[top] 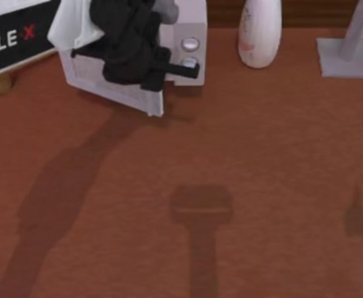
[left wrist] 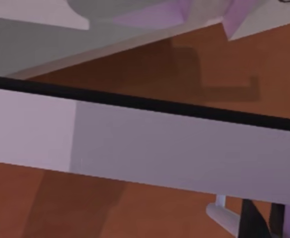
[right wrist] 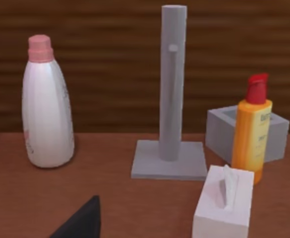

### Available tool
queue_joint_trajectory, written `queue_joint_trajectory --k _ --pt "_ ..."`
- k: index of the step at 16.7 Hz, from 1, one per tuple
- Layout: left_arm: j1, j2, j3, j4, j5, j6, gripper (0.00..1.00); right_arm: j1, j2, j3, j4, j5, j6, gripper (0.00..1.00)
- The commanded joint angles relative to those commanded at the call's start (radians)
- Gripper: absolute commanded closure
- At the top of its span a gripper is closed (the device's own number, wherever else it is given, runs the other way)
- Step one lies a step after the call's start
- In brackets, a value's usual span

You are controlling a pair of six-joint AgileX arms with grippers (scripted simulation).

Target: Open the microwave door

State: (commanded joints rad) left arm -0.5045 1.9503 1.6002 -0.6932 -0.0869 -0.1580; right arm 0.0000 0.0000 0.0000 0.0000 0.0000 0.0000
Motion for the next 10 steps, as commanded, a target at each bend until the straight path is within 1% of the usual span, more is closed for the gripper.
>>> queue_joint_trajectory --k 5,10 --pt "0.028 -0.056 -0.087 0.023 0.049 0.097 1.00 0.000 0.000 0.000 0.000 0.000 0.000 0.00" --pt "0.031 -0.065 -0.091 0.029 0.054 0.105 1.00 0.000 0.000 0.000 0.000 0.000 0.000 0.00"
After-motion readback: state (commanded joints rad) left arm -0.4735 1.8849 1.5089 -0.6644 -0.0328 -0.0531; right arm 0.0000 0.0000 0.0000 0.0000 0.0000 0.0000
